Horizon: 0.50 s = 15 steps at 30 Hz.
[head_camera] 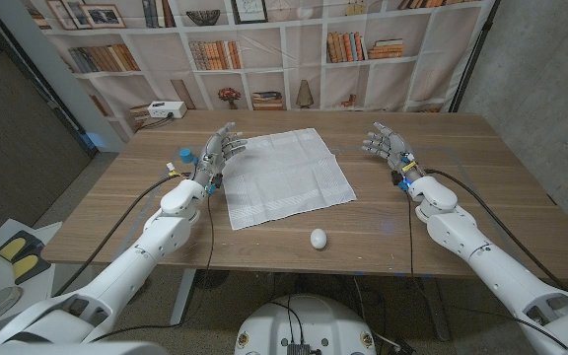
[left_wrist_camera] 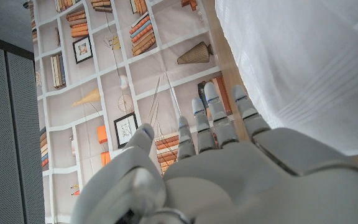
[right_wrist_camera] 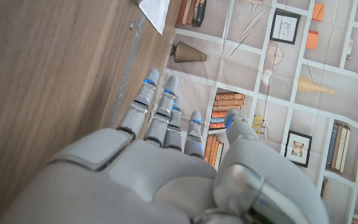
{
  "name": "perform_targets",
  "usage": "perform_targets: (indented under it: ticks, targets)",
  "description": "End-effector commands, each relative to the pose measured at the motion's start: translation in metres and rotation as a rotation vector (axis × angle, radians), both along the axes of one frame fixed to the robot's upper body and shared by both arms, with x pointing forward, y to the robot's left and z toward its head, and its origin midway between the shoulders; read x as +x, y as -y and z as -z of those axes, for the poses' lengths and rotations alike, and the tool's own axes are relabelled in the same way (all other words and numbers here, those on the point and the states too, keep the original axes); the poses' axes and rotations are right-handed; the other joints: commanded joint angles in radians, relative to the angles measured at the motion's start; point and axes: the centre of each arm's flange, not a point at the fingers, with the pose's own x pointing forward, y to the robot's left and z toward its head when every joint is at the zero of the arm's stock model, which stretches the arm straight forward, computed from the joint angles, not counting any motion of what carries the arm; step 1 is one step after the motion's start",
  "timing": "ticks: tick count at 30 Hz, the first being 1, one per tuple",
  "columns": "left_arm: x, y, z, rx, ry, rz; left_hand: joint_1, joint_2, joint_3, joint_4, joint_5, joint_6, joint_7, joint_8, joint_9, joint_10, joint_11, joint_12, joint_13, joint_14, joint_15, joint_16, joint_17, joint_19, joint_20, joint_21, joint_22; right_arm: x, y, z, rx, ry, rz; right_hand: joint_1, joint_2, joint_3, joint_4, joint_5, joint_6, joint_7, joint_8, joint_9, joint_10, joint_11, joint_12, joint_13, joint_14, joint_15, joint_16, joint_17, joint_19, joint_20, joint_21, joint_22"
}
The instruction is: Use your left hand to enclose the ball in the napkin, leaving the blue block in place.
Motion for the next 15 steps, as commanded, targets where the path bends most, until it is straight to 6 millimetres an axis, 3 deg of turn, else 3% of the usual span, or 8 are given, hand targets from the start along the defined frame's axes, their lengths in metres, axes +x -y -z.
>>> perform_targets:
  ticks: [1, 2, 4, 8, 15]
  targets:
    - [0.000, 0.000, -0.001, 0.040, 0.031, 0.004, -0.012, -0.056, -0.015, -0.003, -0.014, -0.388, -0.115, -0.076, 0.057, -0.299, -0.018, -0.171, -0.048, -0.239, -0.002, -0.176, -0.151, -0.014, 0.029, -0.043, -0.077, -0.002, 0.001, 0.001, -0.003, 0.010, 0.007, 0.004, -0.045, 0.018, 0.036, -0.008, -0.199, -0.043, -0.045, 0.023, -0.192, -0.057, -0.119, -0.034, -0.182, -0.008, -0.147, -0.071, -0.085, 0.003, -0.068, -0.014]
    - [0.000, 0.000, -0.001, 0.040, 0.031, 0.004, -0.046, -0.076, -0.038, 0.006, -0.020, -0.474, -0.166, -0.131, 0.025, -0.317, -0.037, -0.202, -0.070, -0.248, -0.007, -0.175, -0.172, -0.005, 0.030, -0.054, -0.084, -0.002, 0.001, 0.001, -0.003, 0.011, 0.007, -0.019, -0.051, 0.003, 0.044, -0.013, -0.243, -0.072, -0.076, 0.006, -0.199, -0.074, -0.132, -0.044, -0.192, -0.012, -0.153, -0.080, -0.095, 0.014, -0.076, -0.014]
    - [-0.002, 0.001, -0.003, 0.055, 0.029, -0.005, -0.062, -0.086, -0.049, 0.009, -0.023, -0.510, -0.198, -0.159, 0.005, -0.323, -0.039, -0.218, -0.084, -0.265, -0.018, -0.179, -0.183, -0.009, 0.034, -0.066, -0.086, -0.003, 0.002, 0.002, -0.004, 0.011, 0.011, -0.032, -0.055, -0.006, 0.047, -0.015, -0.264, -0.089, -0.094, -0.005, -0.199, -0.080, -0.138, -0.050, -0.198, -0.010, -0.157, -0.086, -0.107, 0.021, -0.083, -0.014]
    - [-0.005, 0.003, -0.007, 0.097, 0.038, -0.026, -0.070, -0.096, -0.058, 0.006, -0.023, -0.483, -0.222, -0.166, -0.020, -0.299, -0.042, -0.223, -0.101, -0.254, 0.000, -0.173, -0.193, -0.050, 0.033, -0.092, -0.085, -0.004, 0.003, 0.003, -0.003, 0.010, 0.009, -0.039, -0.053, -0.011, 0.049, -0.015, -0.270, -0.097, -0.104, -0.014, -0.191, -0.075, -0.140, -0.056, -0.204, -0.003, -0.160, -0.091, -0.126, 0.025, -0.091, -0.014]
    - [-0.014, 0.011, -0.018, 0.207, 0.096, -0.088, -0.071, -0.092, -0.057, 0.004, -0.022, -0.448, -0.225, -0.168, -0.044, -0.265, -0.036, -0.221, -0.113, -0.225, 0.003, -0.163, -0.197, -0.056, 0.026, -0.101, -0.081, -0.007, 0.003, 0.005, 0.001, 0.013, 0.010, -0.044, -0.047, -0.014, 0.050, -0.014, -0.263, -0.097, -0.110, -0.024, -0.175, -0.063, -0.138, -0.061, -0.197, 0.010, -0.157, -0.096, -0.132, 0.022, -0.092, -0.013]
